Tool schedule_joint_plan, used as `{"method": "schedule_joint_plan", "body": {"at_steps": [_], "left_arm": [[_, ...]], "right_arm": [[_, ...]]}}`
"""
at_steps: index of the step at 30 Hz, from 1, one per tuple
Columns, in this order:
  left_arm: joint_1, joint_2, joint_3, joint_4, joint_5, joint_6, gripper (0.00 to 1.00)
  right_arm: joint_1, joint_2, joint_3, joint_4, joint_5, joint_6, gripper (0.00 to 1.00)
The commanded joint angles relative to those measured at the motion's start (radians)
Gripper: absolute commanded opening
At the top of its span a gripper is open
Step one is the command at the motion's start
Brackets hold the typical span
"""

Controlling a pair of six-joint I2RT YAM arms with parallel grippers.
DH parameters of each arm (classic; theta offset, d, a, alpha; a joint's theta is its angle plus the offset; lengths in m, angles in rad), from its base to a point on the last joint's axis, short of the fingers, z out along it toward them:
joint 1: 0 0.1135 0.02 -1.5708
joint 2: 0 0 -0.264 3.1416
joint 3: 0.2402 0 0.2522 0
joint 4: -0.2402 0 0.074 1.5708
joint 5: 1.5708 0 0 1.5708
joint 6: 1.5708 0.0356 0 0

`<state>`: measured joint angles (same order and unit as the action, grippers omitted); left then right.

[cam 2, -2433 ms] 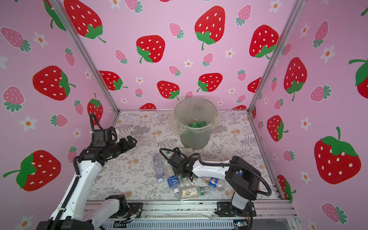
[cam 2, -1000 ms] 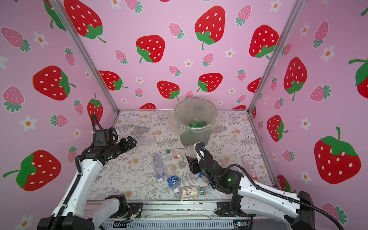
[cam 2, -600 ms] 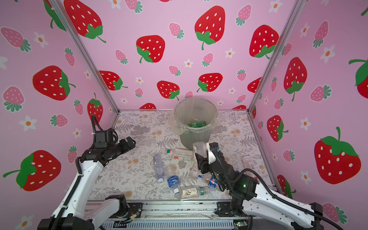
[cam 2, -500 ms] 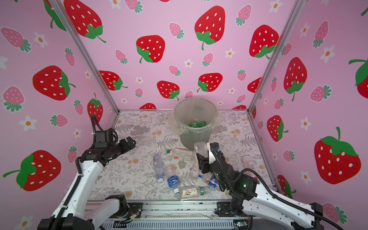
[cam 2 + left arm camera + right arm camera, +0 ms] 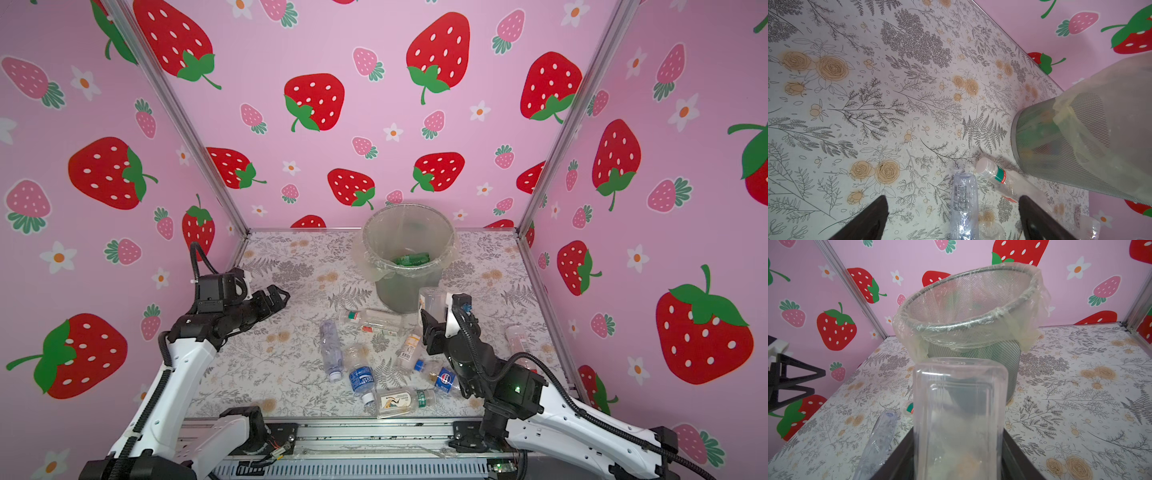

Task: Throw the plastic bottles in the bin
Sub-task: Throw the plastic bottle into the trash bin.

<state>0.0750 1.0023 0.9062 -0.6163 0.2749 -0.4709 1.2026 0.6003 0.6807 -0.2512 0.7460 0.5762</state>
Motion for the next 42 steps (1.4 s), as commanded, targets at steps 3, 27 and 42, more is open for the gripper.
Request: {"method": "schedule_joint_plan", "body": {"at_steps": [3,27,42], "left_arm": [[0.004,-0.007,-0.009,0.024,0.029,-0.015,1.00],[0.005,0.030,0.022,-0.013,0.022,0.008,1.00],[0.005,0.042,0.025,-0.028,0.009,0.014,1.00]], "right_arm": [[0.006,-0.065,-0.002,0.091,0.093,-0.050,0.56],[-0.005,0.095,0.204,0.303,0.177,-0.355,0.59],[-0.548,0.778,0.893,0.108,-0.520,-0.243,0.99]]}}
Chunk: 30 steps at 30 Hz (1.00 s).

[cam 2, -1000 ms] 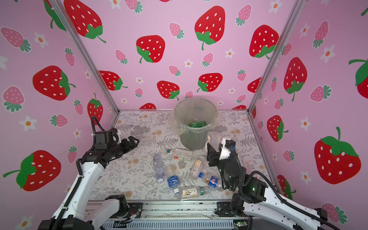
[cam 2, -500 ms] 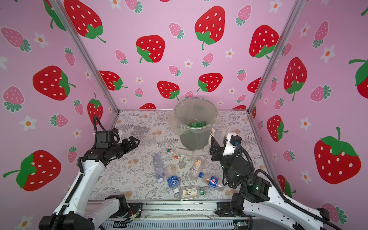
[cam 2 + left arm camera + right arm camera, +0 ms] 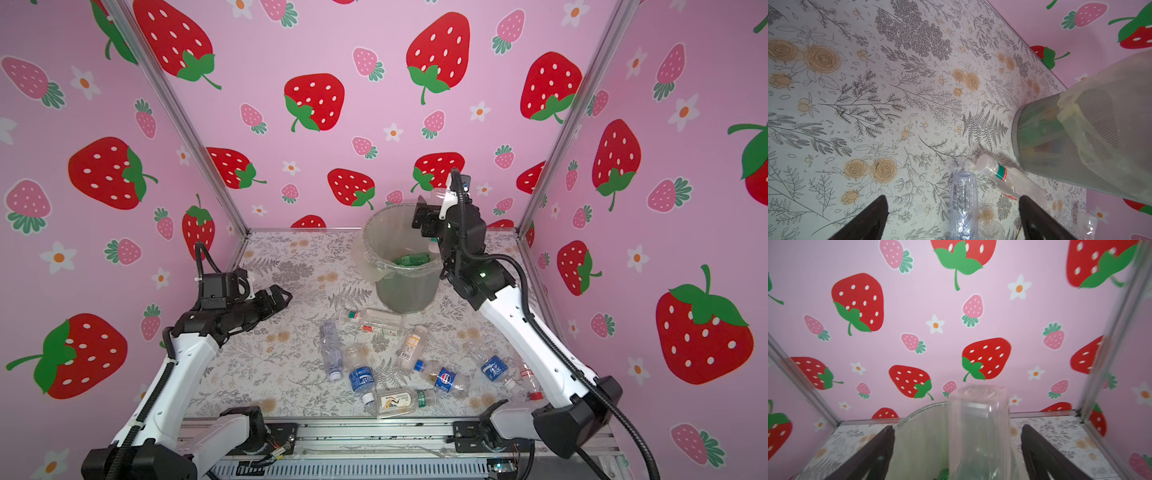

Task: Throw the plastic bottles in the bin
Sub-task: Throw the plastic bottle into the trash bin.

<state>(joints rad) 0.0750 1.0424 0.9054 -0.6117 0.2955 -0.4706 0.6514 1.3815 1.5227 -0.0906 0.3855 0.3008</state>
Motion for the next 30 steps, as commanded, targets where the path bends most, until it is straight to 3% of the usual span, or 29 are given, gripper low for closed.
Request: {"method": "schedule_joint_plan", "body": {"at_steps": [1,8,19,30], "left_arm": [[0.005,0.002,0.027,-0.033,-0.014,0.013,1.00],[0.005,0.015,0.030,-0.028,-0.002,0.010,1.00],[0.006,-0.013,0.014,-0.019,0.033,0.028,0.99],[0.006,-0.029,0.007,-0.025,-0.006,0.028,0.99]], "right_arm": [[0.004,-0.011,0.044,-0.051,-0.160,0.041,0.99],[0.004,-0.194,-0.181,0.023,-0.160,0.060,0.99],[-0.001,-0.437,-0.415,-0.116,-0.094,0.121,0.99],[-0.006,-0.606,-0.643,-0.202,-0.123,0.212,0.99]]}}
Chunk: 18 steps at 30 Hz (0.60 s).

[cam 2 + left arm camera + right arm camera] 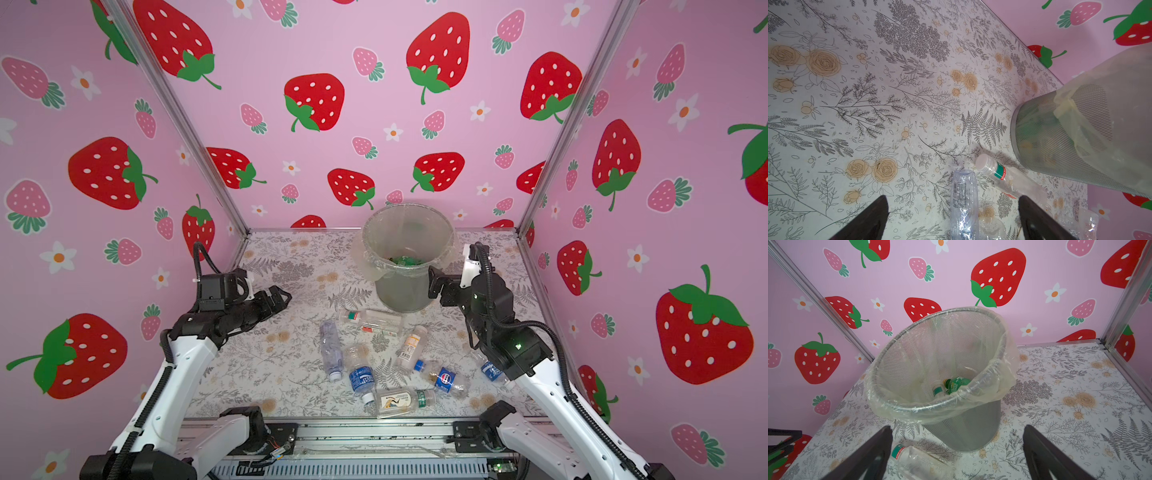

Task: Throw the plastic bottles in the bin
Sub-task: Throw the plastic bottle into the trash bin, then pick up the plastic bottle from the center of the table.

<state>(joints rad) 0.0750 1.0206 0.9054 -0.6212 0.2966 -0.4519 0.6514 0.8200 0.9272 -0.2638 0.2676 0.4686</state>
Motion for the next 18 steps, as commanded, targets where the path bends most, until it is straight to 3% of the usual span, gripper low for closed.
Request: {"method": "schedule_joint_plan", "body": {"at_steps": [1,12,18], "left_arm": [[0.006,-0.004,0.007,-0.015,-0.005,0.010,0.99],[0.003,0.047,0.009,-0.014,0.023,-0.025,0.99],[-0.040,0.014,0.000,-0.007,-0.045,-0.076,0.99]], "right_arm": [[-0.007,-0.056,-0.067,-0.029,-0.009,0.054,0.99],[-0.007,-0.146,-0.248,-0.018,-0.066,0.128,0.99],[-0.006,-0.178,-0.300,-0.030,-0.095,0.125,0.99]]}}
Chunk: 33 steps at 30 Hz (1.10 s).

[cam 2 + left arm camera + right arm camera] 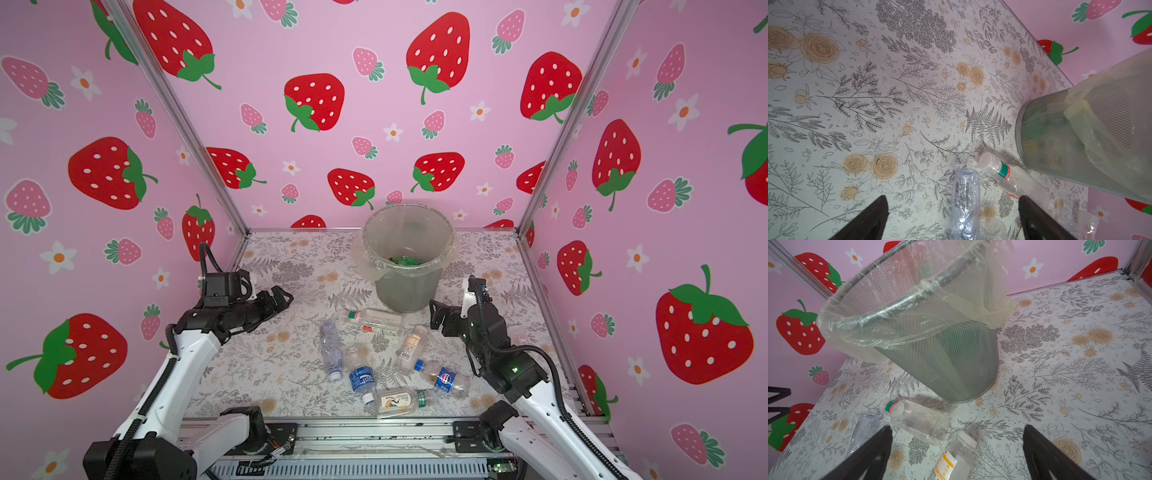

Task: Throw the plastic bottles in the bin
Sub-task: Pick up the plastic bottle from the center of the table.

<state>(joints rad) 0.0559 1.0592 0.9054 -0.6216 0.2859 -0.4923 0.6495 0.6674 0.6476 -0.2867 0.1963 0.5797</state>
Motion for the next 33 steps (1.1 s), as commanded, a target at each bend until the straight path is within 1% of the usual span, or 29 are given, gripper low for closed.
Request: {"method": "schedule_joint_plan", "body": {"at_steps": [1,3,7,9,13,15,19,24,28,33], "left_arm": [[-0.031,-0.027,0.003,-0.018,-0.052,-0.051,0.99],[-0.056,-0.032,0.010,-0.040,-0.070,-0.071,0.99],[-0.138,-0.060,0.002,-0.082,-0.141,-0.130,0.99],[-0.203,-0.070,-0.010,-0.093,-0.229,-0.177,0.99],[-0.319,-0.053,-0.037,-0.095,-0.304,-0.255,0.99],[-0.365,-0.037,-0.055,-0.082,-0.328,-0.295,0.99],[-0.444,-0.005,-0.076,-0.077,-0.392,-0.336,0.99],[-0.511,0.055,-0.103,-0.036,-0.410,-0.359,0.99],[-0.548,0.104,-0.123,0.020,-0.393,-0.340,0.94],[-0.584,0.139,-0.133,0.033,-0.419,-0.336,0.93]], "right_arm": [[-0.005,-0.031,-0.026,-0.012,-0.021,0.014,0.99],[-0.005,-0.045,-0.040,-0.023,-0.013,0.014,0.99],[-0.005,-0.073,-0.061,-0.025,-0.007,0.022,0.99],[-0.005,-0.076,-0.056,-0.025,-0.016,0.022,0.99],[-0.005,-0.058,-0.034,-0.037,-0.041,0.010,0.99],[-0.005,-0.051,-0.031,-0.040,-0.048,0.009,0.99],[-0.005,-0.056,-0.040,-0.039,-0.057,0.024,0.99],[-0.005,-0.073,-0.066,-0.026,-0.059,0.044,0.99],[-0.005,-0.077,-0.079,-0.020,-0.060,0.049,0.99],[-0.005,-0.070,-0.087,-0.020,-0.070,0.045,0.99]]}}
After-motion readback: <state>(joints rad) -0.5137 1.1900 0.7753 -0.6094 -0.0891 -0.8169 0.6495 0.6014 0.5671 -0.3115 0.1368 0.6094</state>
